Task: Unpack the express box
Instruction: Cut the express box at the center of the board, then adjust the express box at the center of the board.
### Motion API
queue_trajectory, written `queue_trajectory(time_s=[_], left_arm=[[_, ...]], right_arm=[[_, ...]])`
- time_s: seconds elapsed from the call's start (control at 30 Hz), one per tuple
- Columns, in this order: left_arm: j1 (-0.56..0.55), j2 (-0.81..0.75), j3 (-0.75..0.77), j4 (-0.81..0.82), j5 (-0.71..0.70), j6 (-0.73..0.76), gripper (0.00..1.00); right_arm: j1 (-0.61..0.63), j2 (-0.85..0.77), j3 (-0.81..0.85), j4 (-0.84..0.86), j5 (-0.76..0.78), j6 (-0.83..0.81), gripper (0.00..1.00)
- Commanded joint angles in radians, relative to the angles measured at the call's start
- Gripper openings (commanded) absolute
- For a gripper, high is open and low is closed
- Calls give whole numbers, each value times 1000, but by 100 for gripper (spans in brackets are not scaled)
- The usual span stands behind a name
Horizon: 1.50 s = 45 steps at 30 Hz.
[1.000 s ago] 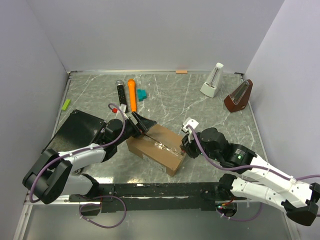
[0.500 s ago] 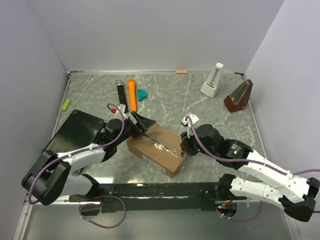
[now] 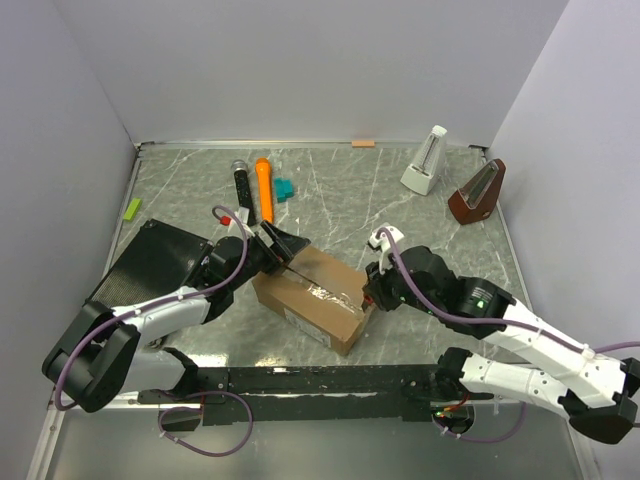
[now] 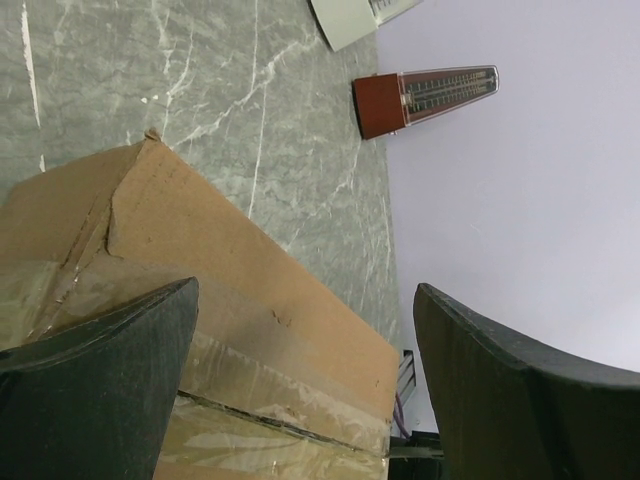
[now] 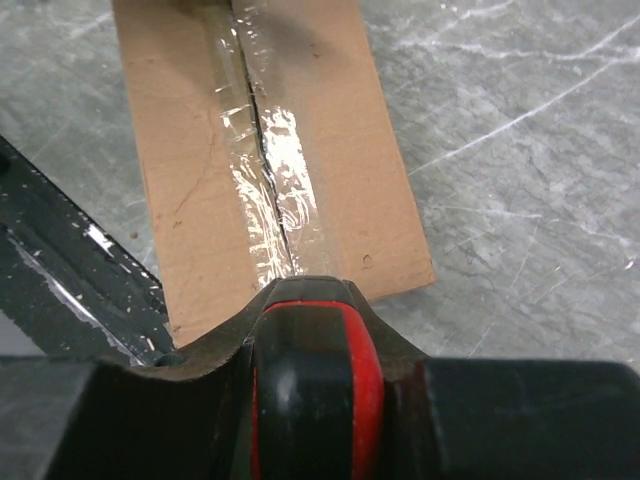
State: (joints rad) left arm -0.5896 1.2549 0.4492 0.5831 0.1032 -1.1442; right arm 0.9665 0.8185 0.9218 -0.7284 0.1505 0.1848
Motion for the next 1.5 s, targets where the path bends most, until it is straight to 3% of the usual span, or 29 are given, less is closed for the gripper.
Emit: queue_trajectory(time_s=[0.0,0.33,0.6,0.9,1.07,1.27,1.37,1.47], left_arm=[[31,35,-38,-197,-100,80,95],[31,46,-30,-198,-100,81,95],[40,-37,26,-144,-24,172,99],[40,-121,152,-189,47,278,97],[40,-181,174,-281,-40,302,97],[102,-233,178,-632,-310,249,97],[184,-258,106,-649,-265,209,97],[234,-273,22,-550,-188,189,97]], right_arm=[[3,-45,60,-207,-5,-80,0],[3,-116,43,-178,-45,-120,0],[-52,-38,6,-128,104,63,0],[-213,37,-49,-80,14,212,0],[-242,60,-47,-104,-3,249,0],[-296,67,-135,-59,-46,332,0],[-311,82,-187,-8,-69,380,0],[-316,110,-233,52,-84,421,0]])
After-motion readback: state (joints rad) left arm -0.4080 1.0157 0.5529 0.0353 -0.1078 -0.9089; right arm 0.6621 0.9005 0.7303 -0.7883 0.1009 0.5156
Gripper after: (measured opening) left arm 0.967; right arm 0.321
